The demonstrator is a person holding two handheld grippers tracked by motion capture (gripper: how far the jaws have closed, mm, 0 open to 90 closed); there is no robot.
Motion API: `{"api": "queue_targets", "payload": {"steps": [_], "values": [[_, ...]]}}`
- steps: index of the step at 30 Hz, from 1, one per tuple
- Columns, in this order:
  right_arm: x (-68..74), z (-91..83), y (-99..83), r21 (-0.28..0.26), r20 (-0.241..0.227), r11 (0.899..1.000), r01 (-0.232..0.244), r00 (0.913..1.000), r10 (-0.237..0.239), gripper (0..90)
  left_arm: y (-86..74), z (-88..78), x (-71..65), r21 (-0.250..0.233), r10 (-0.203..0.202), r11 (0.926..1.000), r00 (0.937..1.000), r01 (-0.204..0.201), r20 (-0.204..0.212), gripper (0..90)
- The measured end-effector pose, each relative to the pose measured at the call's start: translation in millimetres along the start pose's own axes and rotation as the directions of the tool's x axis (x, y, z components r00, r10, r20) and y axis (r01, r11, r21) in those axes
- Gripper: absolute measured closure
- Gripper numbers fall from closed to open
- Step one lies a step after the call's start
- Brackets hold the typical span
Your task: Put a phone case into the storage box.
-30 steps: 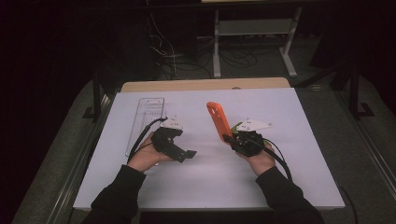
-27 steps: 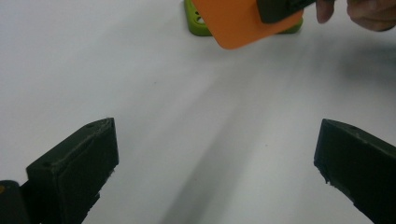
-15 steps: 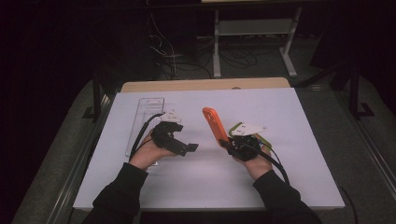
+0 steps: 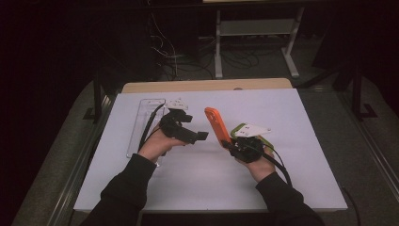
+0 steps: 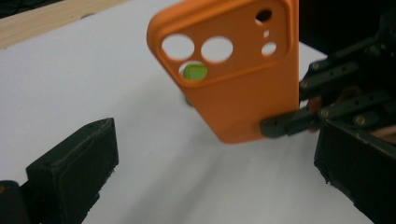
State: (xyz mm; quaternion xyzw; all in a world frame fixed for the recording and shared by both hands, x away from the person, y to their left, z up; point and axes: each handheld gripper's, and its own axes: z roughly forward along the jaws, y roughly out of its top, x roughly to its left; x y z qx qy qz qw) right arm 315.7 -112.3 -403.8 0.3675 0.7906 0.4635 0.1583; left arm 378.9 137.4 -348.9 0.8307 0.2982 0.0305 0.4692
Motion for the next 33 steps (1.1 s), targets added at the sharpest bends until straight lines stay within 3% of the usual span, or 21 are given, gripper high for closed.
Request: {"api": "queue_targets", "payload": {"steps": [14, 33], "values": [[0.5, -3.7, 2.0, -0.029, -0.011, 1.000, 0.004, 0.9999, -0.005, 78.0, 16.9, 18.9, -1.6, -0.006, 0.017, 0.9998, 0.9995, -0.016, 0.027, 0.0], [9.8, -0.7, 3.1, -0.032, -0.041, 0.999, 0.015, 0.9990, -0.016, 78.0, 18.1, 30.6, -7.1, -0.048, -0.030, 0.9983, 0.9981, 0.033, 0.053, 0.0]]}}
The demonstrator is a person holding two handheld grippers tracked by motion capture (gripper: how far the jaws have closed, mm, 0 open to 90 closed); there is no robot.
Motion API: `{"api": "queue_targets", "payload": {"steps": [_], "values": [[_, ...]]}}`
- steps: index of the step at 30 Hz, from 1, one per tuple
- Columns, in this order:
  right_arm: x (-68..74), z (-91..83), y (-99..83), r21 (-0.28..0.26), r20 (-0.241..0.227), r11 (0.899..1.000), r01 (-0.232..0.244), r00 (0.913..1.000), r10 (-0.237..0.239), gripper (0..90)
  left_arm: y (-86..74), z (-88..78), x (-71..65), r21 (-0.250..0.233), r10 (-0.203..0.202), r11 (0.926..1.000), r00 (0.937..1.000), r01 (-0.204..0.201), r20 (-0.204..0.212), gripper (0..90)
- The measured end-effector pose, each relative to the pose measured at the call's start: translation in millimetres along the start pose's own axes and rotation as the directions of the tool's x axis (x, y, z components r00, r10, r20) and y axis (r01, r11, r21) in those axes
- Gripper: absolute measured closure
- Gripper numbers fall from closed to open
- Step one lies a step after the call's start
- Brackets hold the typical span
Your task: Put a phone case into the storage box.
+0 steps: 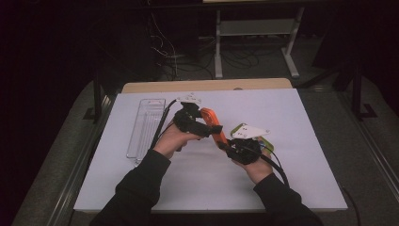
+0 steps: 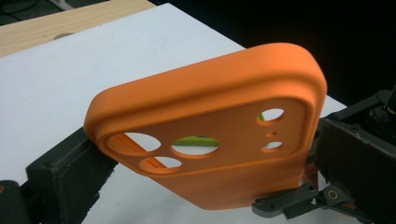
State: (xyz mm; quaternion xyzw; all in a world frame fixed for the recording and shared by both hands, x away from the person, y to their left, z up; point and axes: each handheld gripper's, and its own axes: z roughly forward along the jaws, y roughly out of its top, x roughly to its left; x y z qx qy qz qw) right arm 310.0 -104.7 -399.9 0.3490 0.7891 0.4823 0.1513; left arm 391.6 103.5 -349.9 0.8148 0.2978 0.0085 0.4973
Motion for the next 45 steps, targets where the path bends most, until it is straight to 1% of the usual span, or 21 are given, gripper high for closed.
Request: {"api": "queue_targets", "payload": {"steps": [1, 3, 8, 10, 14, 15, 18, 20, 22, 24, 26, 27, 30, 36, 38, 41, 43, 44, 45], "values": [[0.1, 0.1, -0.1, 0.000, -0.001, 1.000, 0.000, 1.0000, 0.000, 78.0, 0.0, 0.3, 0.0, 0.002, 0.005, 1.0000, 1.0000, -0.005, -0.002, 0.0], [0.6, 0.1, -0.1, -0.005, -0.002, 1.000, -0.002, 1.0000, 0.002, 78.0, -0.2, 1.5, -0.6, -0.008, -0.008, 0.9999, 1.0000, 0.008, 0.002, 0.0], [0.7, 0.1, 0.4, -0.014, -0.006, 1.000, 0.002, 1.0000, -0.002, 78.1, -0.2, 3.3, -0.1, -0.020, -0.011, 0.9997, 0.9999, 0.011, 0.011, 0.0], [0.9, -0.4, 0.5, -0.015, -0.006, 1.000, 0.002, 1.0000, -0.002, 78.1, -0.6, 3.8, 0.3, -0.021, -0.021, 0.9996, 0.9997, 0.021, 0.011, 0.0], [0.8, 0.6, 0.0, -0.005, -0.007, 1.000, 0.001, 1.0000, -0.001, 78.1, -0.4, 3.8, -0.1, -0.031, -0.027, 0.9991, 0.9994, 0.028, 0.022, 0.0], [0.7, 1.0, -0.2, -0.004, -0.007, 1.000, 0.002, 1.0000, -0.002, 78.1, -0.3, 3.5, -0.2, -0.031, -0.023, 0.9992, 0.9995, 0.024, 0.020, 0.0], [1.7, 1.9, -0.6, 0.003, -0.011, 1.000, -0.001, 0.9999, 0.001, 78.1, -0.5, 3.0, -0.9, -0.035, -0.030, 0.9989, 0.9993, 0.031, 0.022, 0.0], [2.1, 3.5, -1.3, 0.010, -0.008, 1.000, 0.007, 0.9999, -0.007, 78.1, -0.5, 2.1, -0.4, -0.050, -0.025, 0.9984, 0.9995, 0.026, 0.018, 4.5], [2.7, 4.7, -2.2, 0.013, -0.010, 1.000, 0.003, 1.0000, -0.003, 78.1, -0.3, 1.2, -0.3, -0.060, -0.038, 0.9974, 0.9990, 0.039, 0.025, 6.2], [2.7, 5.4, -2.4, 0.016, -0.008, 1.000, 0.007, 0.9999, -0.006, 78.1, 0.1, -0.3, 0.3, -0.062, -0.026, 0.9977, 0.9995, 0.027, 0.020, 9.1], [3.3, 6.0, -2.8, 0.025, -0.010, 1.000, 0.003, 0.9999, -0.003, 78.0, 0.4, -1.2, 1.0, -0.068, -0.031, 0.9971, 0.9990, 0.034, 0.033, 11.5], [3.0, 6.6, -3.2, 0.025, -0.011, 1.000, 0.004, 0.9999, -0.004, 78.1, 0.6, -1.5, 1.0, -0.069, -0.030, 0.9971, 0.9990, 0.032, 0.032, 12.6], [4.1, 7.4, -3.5, 0.034, -0.008, 0.999, -0.003, 1.0000, 0.004, 78.0, 0.3, -0.7, -0.3, -0.069, -0.029, 0.9971, 0.9990, 0.031, 0.033, 13.5], [4.8, 9.1, -4.5, 0.049, -0.009, 0.999, 0.003, 1.0000, -0.002, 77.9, 0.1, -1.0, -1.6, -0.058, -0.004, 0.9983, 0.9994, 0.006, 0.034, 14.9], [4.9, 9.4, -4.7, 0.051, -0.008, 0.999, 0.006, 1.0000, -0.006, 77.6, 0.2, -1.1, -2.6, -0.060, -0.003, 0.9982, 0.9994, 0.005, 0.034, 15.3], [3.9, 9.2, -4.4, 0.060, -0.009, 0.998, 0.012, 0.9999, -0.011, 74.3, 0.5, -1.9, -3.4, -0.051, 0.015, 0.9986, 0.9995, -0.013, 0.028, 15.6], [3.4, 8.7, -4.4, 0.076, -0.012, 0.997, 0.006, 0.9999, -0.005, 69.3, 0.6, -2.4, -3.4, -0.049, 0.020, 0.9986, 0.9995, -0.019, 0.023, 15.6], [2.0, 8.5, -4.6, 0.080, -0.017, 0.997, 0.014, 0.9998, -0.012, 66.5, 0.6, -3.0, -2.9, -0.046, 0.023, 0.9987, 0.9995, -0.022, 0.020, 15.7], [1.4, 8.2, -4.7, 0.089, -0.023, 0.996, 0.004, 0.9997, -0.002, 63.6, 0.6, -3.4, -2.7, -0.043, 0.023, 0.9988, 0.9996, -0.022, 0.017, 15.7]]}}
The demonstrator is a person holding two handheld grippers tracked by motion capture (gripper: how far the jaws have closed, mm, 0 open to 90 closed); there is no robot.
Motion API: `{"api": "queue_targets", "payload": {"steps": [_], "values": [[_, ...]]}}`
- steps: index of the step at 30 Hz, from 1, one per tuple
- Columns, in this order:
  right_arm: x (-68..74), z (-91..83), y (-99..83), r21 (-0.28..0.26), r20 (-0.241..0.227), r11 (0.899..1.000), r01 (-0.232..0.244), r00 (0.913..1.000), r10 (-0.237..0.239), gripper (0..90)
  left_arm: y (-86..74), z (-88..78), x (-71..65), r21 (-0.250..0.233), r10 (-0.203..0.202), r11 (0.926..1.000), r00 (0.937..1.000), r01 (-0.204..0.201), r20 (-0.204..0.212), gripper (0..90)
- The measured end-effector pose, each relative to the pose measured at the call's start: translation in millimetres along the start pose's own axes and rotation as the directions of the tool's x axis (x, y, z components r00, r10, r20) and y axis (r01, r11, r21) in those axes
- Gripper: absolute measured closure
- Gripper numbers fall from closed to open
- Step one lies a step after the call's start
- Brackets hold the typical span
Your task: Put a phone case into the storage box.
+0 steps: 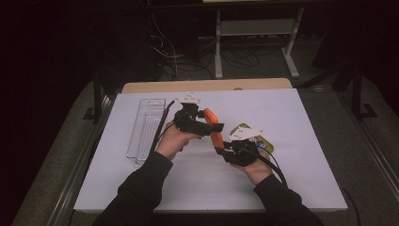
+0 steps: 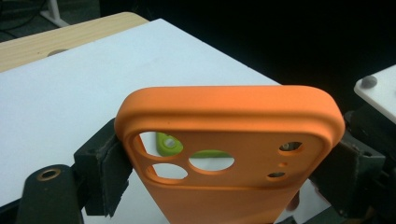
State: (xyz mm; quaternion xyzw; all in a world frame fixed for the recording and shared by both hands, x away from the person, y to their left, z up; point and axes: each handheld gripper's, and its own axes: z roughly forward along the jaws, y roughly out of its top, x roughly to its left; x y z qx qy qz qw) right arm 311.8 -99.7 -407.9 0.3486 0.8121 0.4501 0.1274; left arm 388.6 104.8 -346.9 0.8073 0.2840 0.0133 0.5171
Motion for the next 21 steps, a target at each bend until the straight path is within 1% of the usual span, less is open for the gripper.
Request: {"api": "queue_targets", "payload": {"steps": [1, 3, 6, 8, 10, 11, 12, 15, 16, 19, 21], "values": [[-0.5, -0.4, -0.1, 0.007, -0.003, 1.000, -0.002, 1.0000, 0.002, 61.7, 0.1, -0.6, 0.3, 0.004, 0.002, 1.0000, 1.0000, -0.002, -0.003, 15.7], [-2.6, -1.3, -0.8, 0.012, -0.007, 1.000, 0.013, 0.9999, -0.013, 56.8, 0.4, -2.4, 1.5, 0.014, 0.011, 0.9998, 0.9999, -0.011, -0.007, 15.7], [-5.7, -3.0, -2.8, 0.054, -0.044, 0.999, -0.005, 0.9990, 0.008, 47.1, 0.9, -5.0, 3.2, 0.025, 0.013, 0.9996, 0.9997, -0.012, -0.022, 15.7], [-7.2, -5.6, -5.8, 0.089, -0.051, 0.996, 0.008, 0.9987, -0.003, 39.9, 1.3, -7.0, 4.9, 0.030, 0.014, 0.9995, 0.9995, -0.013, -0.028, 15.7], [-7.8, -7.8, -8.4, 0.102, -0.060, 0.995, 0.005, 0.9982, 0.002, 32.1, 1.7, -8.3, 6.2, 0.038, 0.015, 0.9992, 0.9993, -0.013, -0.035, 15.7], [-8.5, -9.1, -10.1, 0.111, -0.062, 0.994, 0.003, 0.9981, 0.004, 29.9, 1.8, -8.9, 6.6, 0.042, 0.014, 0.9990, 0.9990, -0.012, -0.042, 15.7], [-9.8, -10.8, -12.3, 0.114, -0.073, 0.993, 0.009, 0.9973, -0.001, 27.2, 1.8, -9.7, 7.2, 0.048, 0.015, 0.9988, 0.9989, -0.013, -0.045, 15.7], [-10.2, -14.6, -16.0, 0.115, -0.075, 0.993, 0.022, 0.9971, -0.013, 18.3, 2.4, -11.7, 8.5, 0.058, 0.018, 0.9982, 0.9983, -0.015, -0.055, 15.7], [-11.0, -16.8, -17.8, 0.116, -0.081, 0.993, 0.034, 0.9964, -0.024, 14.1, 2.7, -12.2, 8.7, 0.062, 0.022, 0.9979, 0.9982, -0.018, -0.056, 15.7], [-11.2, -21.1, -21.4, 0.116, -0.089, 0.992, 0.045, 0.9954, -0.035, 10.0, 4.3, -14.0, 9.0, 0.080, 0.029, 0.9965, 0.9973, -0.024, -0.068, 15.7], [-11.7, -24.6, -25.7, 0.119, -0.083, 0.991, 0.062, 0.9952, -0.053, 3.2, 6.0, -14.9, 8.8, 0.086, 0.028, 0.9960, 0.9971, -0.022, -0.071, 15.7]]}}
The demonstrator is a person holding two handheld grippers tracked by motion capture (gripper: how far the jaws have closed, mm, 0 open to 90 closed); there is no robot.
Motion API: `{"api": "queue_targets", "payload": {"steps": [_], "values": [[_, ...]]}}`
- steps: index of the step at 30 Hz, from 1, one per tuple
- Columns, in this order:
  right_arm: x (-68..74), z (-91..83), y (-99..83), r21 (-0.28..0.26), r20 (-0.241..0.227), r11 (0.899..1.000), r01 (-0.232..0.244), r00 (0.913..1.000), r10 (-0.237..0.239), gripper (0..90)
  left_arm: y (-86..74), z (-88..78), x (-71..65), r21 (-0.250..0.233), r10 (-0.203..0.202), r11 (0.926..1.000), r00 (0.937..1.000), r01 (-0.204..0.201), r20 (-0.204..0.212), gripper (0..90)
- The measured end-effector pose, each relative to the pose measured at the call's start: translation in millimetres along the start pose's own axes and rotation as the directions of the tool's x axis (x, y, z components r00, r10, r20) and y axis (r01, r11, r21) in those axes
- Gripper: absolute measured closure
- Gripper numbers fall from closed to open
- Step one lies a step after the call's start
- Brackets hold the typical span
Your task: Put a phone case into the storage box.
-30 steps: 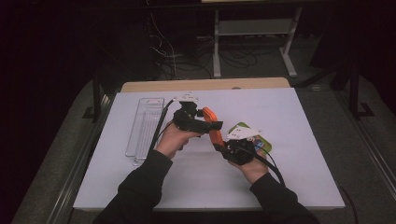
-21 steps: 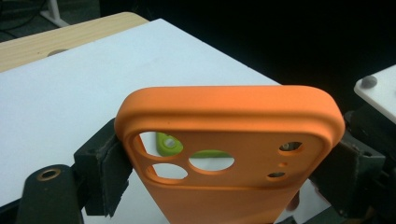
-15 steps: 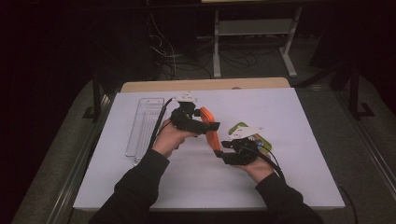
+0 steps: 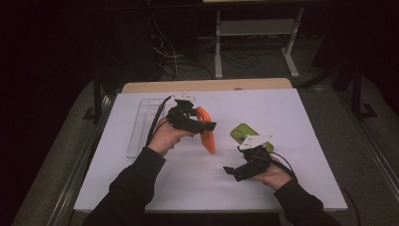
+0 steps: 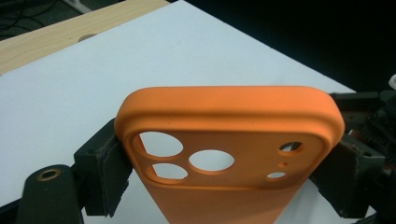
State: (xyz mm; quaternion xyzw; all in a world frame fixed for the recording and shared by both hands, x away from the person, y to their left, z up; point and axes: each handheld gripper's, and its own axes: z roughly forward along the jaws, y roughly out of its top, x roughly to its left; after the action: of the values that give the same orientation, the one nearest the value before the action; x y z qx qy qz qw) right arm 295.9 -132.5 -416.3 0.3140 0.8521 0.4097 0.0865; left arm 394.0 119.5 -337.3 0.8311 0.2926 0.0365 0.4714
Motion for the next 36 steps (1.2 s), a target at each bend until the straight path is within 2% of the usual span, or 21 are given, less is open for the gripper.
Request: {"api": "queue_targets", "payload": {"steps": [3, 8, 12, 18, 23, 26, 31, 33, 36], "values": [[-2.4, -3.6, -6.0, 0.006, 0.012, 1.000, 0.025, 0.9996, -0.025, 1.0, 3.7, -3.4, 0.9, 0.016, 0.016, 0.9997, 0.9998, -0.015, -0.009, 15.6], [-6.0, -11.2, -14.2, 0.002, 0.025, 1.000, 0.013, 0.9996, -0.013, 0.3, 9.3, -11.4, 3.0, 0.028, 0.014, 0.9995, 0.9993, -0.013, -0.034, 15.6], [-8.8, -16.5, -21.4, -0.003, 0.038, 1.000, 0.009, 0.9992, -0.009, 0.3, 15.8, -19.5, 5.9, 0.040, 0.029, 0.9988, 0.9979, -0.027, -0.059, 15.7], [-11.6, -23.9, -31.1, -0.009, 0.056, 1.000, 0.005, 0.9984, -0.004, 0.3, 28.3, -37.5, 16.2, 0.038, 0.042, 0.9986, 0.9931, -0.038, -0.110, 15.7], [-12.0, -29.2, -36.8, -0.019, 0.062, 1.000, 0.001, 0.9981, 0.000, 0.3, 37.2, -53.8, 29.4, 0.043, 0.054, 0.9979, 0.9853, -0.047, -0.162, 15.6], [-12.7, -31.7, -40.3, -0.023, 0.071, 1.000, 0.000, 0.9975, 0.002, 0.3, 40.5, -61.4, 37.4, 0.040, 0.040, 0.9987, 0.9824, -0.033, -0.183, 15.6], [-12.3, -35.0, -43.5, -0.023, 0.073, 1.000, -0.009, 0.9972, 0.011, 0.3, 47.4, -74.0, 50.3, 0.029, 0.016, 0.9995, 0.9732, -0.009, -0.229, 15.7], [-12.0, -36.2, -44.6, -0.019, 0.071, 1.000, -0.009, 0.9975, 0.010, 0.3, 50.7, -79.4, 56.4, 0.039, 0.024, 0.9991, 0.9676, -0.015, -0.251, 15.7], [-12.3, -37.6, -45.9, -0.025, 0.072, 1.000, -0.015, 0.9973, 0.017, 0.3, 54.8, -85.2, 64.4, 0.041, 0.016, 0.9992, 0.9594, -0.005, -0.282, 15.6]]}}
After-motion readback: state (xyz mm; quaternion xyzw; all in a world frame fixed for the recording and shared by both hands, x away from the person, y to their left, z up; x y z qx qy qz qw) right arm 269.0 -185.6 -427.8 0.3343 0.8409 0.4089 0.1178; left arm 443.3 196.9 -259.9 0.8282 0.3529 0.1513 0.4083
